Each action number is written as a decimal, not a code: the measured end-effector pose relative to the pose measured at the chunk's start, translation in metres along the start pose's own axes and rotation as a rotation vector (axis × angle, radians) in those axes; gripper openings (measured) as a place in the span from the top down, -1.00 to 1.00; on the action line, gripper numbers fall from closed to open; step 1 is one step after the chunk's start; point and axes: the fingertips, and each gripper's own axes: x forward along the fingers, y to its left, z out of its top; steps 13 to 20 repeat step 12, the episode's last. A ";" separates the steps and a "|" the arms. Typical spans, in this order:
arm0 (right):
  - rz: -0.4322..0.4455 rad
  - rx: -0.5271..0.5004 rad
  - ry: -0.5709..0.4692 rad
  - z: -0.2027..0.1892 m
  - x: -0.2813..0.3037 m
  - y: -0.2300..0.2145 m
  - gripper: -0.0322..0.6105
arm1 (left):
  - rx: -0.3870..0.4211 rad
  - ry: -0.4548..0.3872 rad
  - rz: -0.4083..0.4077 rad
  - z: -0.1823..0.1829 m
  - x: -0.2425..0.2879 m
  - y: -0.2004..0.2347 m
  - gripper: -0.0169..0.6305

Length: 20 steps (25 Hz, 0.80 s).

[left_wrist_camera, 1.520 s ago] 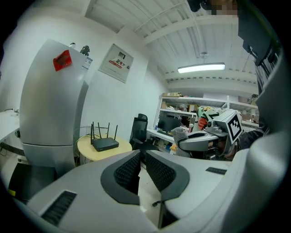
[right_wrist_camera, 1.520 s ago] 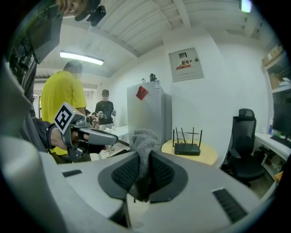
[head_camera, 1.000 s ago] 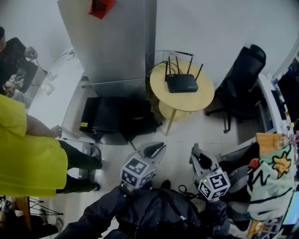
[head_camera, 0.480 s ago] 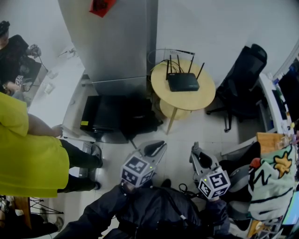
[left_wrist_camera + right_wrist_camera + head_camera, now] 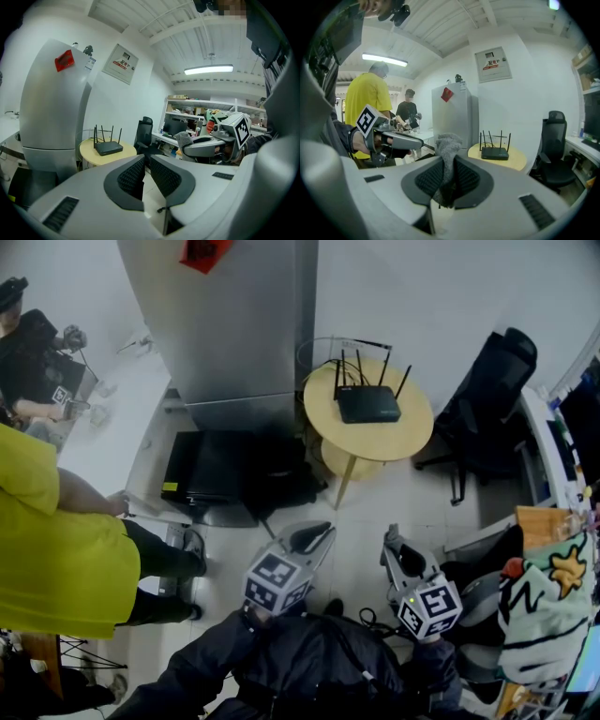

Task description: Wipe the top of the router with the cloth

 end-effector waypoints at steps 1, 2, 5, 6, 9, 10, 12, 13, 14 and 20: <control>0.000 0.001 0.000 0.000 0.000 0.000 0.68 | 0.000 0.000 0.001 0.000 0.000 0.000 0.87; 0.000 0.001 -0.001 0.001 0.000 -0.001 0.68 | 0.000 0.000 0.001 0.000 0.001 0.001 0.87; 0.000 -0.001 -0.002 0.001 0.000 -0.002 0.68 | 0.000 0.000 0.001 0.000 0.002 0.000 0.87; 0.000 -0.001 -0.001 0.001 0.000 -0.003 0.68 | 0.000 0.001 0.001 0.000 0.003 0.000 0.87; 0.003 -0.003 0.007 0.000 0.001 -0.003 0.68 | -0.001 0.002 -0.001 0.000 0.004 0.000 0.87; 0.002 -0.003 0.008 0.000 0.002 -0.003 0.68 | -0.001 0.002 -0.001 0.001 0.004 0.001 0.87; 0.001 -0.002 0.007 0.000 0.003 -0.004 0.68 | 0.001 0.002 -0.001 0.001 0.005 0.002 0.87; 0.001 -0.002 0.007 0.000 0.003 -0.004 0.68 | 0.001 0.002 -0.001 0.001 0.005 0.002 0.87; 0.001 -0.002 0.007 0.000 0.003 -0.004 0.68 | 0.001 0.002 -0.001 0.001 0.005 0.002 0.87; 0.001 -0.002 0.007 0.000 0.003 -0.004 0.68 | 0.001 0.002 -0.001 0.001 0.005 0.002 0.87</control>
